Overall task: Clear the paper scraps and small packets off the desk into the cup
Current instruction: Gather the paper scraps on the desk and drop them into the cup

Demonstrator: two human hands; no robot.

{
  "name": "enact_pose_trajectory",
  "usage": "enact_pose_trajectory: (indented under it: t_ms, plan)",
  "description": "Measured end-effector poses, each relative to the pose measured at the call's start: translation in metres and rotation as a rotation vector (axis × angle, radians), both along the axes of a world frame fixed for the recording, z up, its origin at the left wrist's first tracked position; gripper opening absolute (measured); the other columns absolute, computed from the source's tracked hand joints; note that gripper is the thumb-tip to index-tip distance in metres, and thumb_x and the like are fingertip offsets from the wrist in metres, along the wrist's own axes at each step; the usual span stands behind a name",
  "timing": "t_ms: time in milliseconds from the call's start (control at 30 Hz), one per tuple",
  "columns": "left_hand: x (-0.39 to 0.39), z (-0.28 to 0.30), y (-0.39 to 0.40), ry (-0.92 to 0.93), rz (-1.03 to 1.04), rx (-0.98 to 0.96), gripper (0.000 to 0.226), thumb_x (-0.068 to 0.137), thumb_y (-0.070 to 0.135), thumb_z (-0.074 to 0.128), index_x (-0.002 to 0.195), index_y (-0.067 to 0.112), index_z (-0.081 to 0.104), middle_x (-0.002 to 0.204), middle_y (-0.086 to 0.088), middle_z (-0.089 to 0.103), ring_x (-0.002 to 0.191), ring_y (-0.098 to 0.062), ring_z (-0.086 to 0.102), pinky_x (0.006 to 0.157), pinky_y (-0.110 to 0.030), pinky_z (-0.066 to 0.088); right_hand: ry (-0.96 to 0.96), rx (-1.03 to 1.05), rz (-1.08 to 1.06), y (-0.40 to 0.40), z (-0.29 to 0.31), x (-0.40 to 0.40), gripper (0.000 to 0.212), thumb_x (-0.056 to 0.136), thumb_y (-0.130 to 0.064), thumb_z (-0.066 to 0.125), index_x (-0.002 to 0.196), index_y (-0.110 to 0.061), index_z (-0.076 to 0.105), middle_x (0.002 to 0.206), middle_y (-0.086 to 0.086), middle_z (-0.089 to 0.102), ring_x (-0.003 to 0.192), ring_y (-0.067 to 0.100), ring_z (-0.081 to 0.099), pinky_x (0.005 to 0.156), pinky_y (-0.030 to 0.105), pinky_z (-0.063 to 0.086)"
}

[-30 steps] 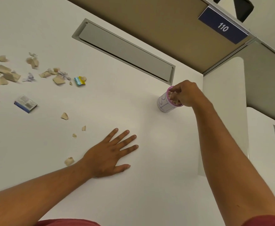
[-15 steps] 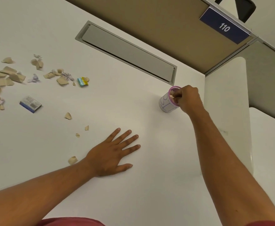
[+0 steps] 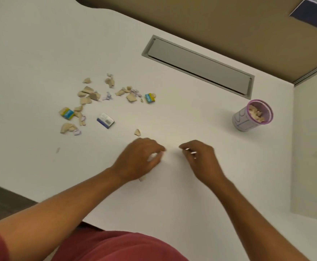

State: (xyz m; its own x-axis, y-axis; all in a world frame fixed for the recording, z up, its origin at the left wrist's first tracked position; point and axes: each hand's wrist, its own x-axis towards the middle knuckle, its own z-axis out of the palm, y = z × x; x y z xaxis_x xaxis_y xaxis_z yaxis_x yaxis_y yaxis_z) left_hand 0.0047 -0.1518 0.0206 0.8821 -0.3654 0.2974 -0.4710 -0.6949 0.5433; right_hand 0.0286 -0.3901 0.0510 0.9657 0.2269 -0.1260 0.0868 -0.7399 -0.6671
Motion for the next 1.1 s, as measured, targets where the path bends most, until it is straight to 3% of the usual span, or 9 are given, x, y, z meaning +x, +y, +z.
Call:
enact_pose_trajectory:
  t_ms: [67,133,267,400,600,800,867,967,1100]
  plan:
    - [-0.01,-0.014,0.039,-0.067,0.131,0.076,0.028,0.101,0.024,0.055,0.101,0.009,0.079,0.096,-0.005,0.08,0.087,-0.029,0.076,0.082,-0.035,0.05,-0.035,0.011,0.103,0.03,-0.012,-0.005,0.02,0.096,-0.003,0.062,0.108,-0.012,0.076,0.11,0.002,0.072,0.098,0.019,0.069,0.09,0.038,0.056]
    - [-0.023,-0.031,0.073,-0.066,0.166,0.172,0.033,0.103,0.024,0.052,0.105,0.006,0.08,0.108,-0.009,0.08,0.101,-0.032,0.077,0.095,-0.038,0.053,-0.084,-0.06,0.213,0.06,-0.019,-0.002,0.025,0.1,-0.008,0.058,0.119,-0.015,0.072,0.124,0.0,0.067,0.114,0.019,0.063,0.097,0.038,0.053]
    - [-0.044,-0.056,0.096,0.002,0.071,0.334,0.045,0.108,0.027,0.043,0.138,0.004,0.067,0.152,-0.012,0.061,0.144,-0.032,0.056,0.122,-0.051,0.043,-0.152,-0.215,0.47,0.108,-0.03,0.015,0.045,0.107,-0.016,0.045,0.152,-0.017,0.045,0.161,0.003,0.038,0.149,0.023,0.033,0.12,0.036,0.034]
    - [-0.042,-0.059,0.095,0.086,0.09,0.361,0.06,0.109,0.04,0.04,0.158,0.007,0.046,0.17,-0.009,0.038,0.16,-0.027,0.034,0.13,-0.046,0.03,-0.134,-0.382,0.655,0.118,-0.039,0.027,0.049,0.112,-0.026,0.032,0.159,-0.015,0.031,0.17,0.0,0.022,0.158,0.024,0.013,0.126,0.04,0.016]
    - [-0.041,-0.066,0.097,0.128,0.067,0.402,0.068,0.11,0.054,0.035,0.168,0.018,0.029,0.178,-0.004,0.019,0.166,-0.023,0.013,0.134,-0.043,0.017,-0.116,-0.356,0.482,0.091,-0.045,-0.004,0.045,0.111,-0.022,0.035,0.156,-0.014,0.04,0.166,0.003,0.033,0.157,0.023,0.022,0.127,0.038,0.024]
    - [-0.039,-0.068,0.096,0.106,0.039,0.458,0.076,0.108,0.066,0.028,0.171,0.028,0.007,0.18,0.004,0.002,0.167,-0.02,-0.001,0.135,-0.046,0.015,-0.076,-0.205,0.23,0.086,-0.044,-0.047,0.051,0.105,-0.018,0.027,0.153,-0.031,0.038,0.162,-0.008,0.033,0.151,0.008,0.028,0.12,0.017,0.019]
    - [-0.039,-0.07,0.097,0.104,0.038,0.461,0.077,0.108,0.066,0.028,0.171,0.028,0.006,0.18,0.004,0.002,0.167,-0.021,-0.001,0.134,-0.047,0.017,-0.089,-0.19,0.157,0.087,-0.044,-0.047,0.05,0.107,-0.016,0.031,0.155,-0.027,0.036,0.163,-0.005,0.032,0.151,0.011,0.027,0.122,0.021,0.022]
    - [-0.039,-0.07,0.097,0.104,0.043,0.467,0.077,0.108,0.066,0.028,0.171,0.027,0.006,0.18,0.003,0.003,0.167,-0.021,0.0,0.134,-0.048,0.017,-0.066,-0.252,0.244,0.091,-0.048,-0.051,0.051,0.109,-0.015,0.035,0.16,-0.018,0.029,0.166,0.001,0.028,0.155,0.018,0.021,0.127,0.035,0.024]
    - [-0.039,-0.071,0.097,0.091,0.043,0.46,0.077,0.108,0.065,0.029,0.171,0.027,0.009,0.18,0.003,0.005,0.167,-0.021,0.002,0.134,-0.047,0.017,-0.001,-0.221,0.268,0.091,-0.049,-0.067,0.048,0.109,-0.026,0.03,0.157,-0.027,0.034,0.164,-0.011,0.028,0.152,0.003,0.02,0.125,0.03,0.028]
